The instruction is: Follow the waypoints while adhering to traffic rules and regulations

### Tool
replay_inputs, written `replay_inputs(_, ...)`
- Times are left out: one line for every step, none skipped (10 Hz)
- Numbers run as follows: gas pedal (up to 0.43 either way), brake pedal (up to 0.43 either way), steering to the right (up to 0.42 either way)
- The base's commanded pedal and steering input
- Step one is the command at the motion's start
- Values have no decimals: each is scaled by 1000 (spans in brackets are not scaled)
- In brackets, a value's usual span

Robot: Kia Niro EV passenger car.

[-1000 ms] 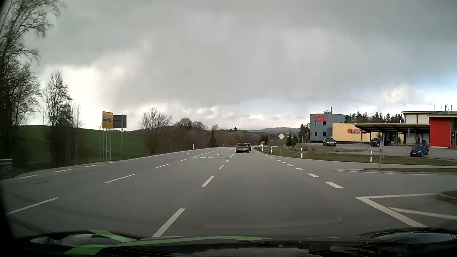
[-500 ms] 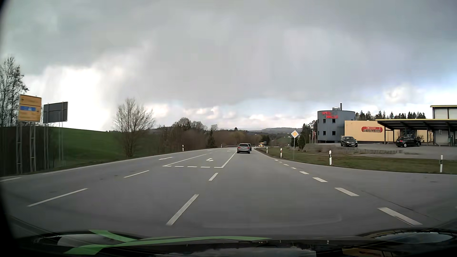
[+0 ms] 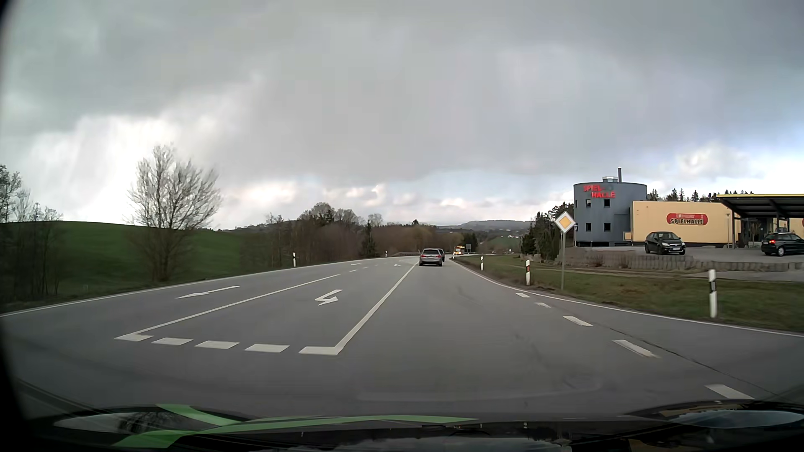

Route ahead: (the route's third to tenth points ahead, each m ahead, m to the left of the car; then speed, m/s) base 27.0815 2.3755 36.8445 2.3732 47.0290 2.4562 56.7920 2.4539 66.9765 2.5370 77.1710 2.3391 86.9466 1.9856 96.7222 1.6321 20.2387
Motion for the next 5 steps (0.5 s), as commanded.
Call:
replay_inputs(47, 0, -2)
replay_inputs(67, 0, -2)
replay_inputs(67, 0, -2)
replay_inputs(67, 0, -1)
replay_inputs(67, 0, -1)
